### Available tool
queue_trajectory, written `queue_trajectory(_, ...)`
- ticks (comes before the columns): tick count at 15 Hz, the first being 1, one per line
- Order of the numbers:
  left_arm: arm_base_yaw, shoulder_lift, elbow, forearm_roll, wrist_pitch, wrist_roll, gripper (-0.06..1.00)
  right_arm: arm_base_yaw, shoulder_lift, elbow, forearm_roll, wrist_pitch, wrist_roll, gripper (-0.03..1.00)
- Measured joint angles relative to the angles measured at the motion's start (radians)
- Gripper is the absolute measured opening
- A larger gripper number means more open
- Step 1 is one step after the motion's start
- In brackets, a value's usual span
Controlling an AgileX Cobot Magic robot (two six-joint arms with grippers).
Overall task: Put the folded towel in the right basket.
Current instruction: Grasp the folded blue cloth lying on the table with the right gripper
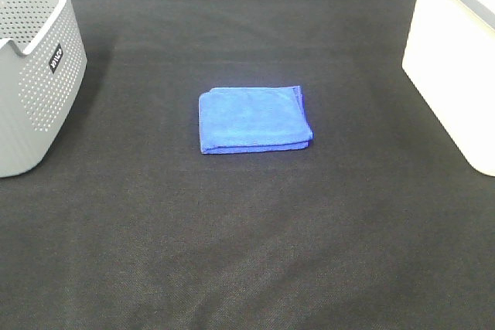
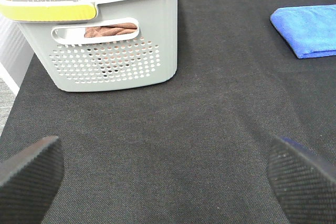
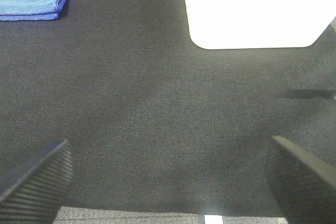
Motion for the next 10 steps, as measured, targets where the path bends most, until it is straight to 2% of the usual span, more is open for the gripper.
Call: queue_trajectory(10, 0.0, 0.0, 0.0, -0.006, 0.0, 0.0, 0.98, 0.0, 0.0, 0.0, 0.0, 0.0, 0.0, 0.96)
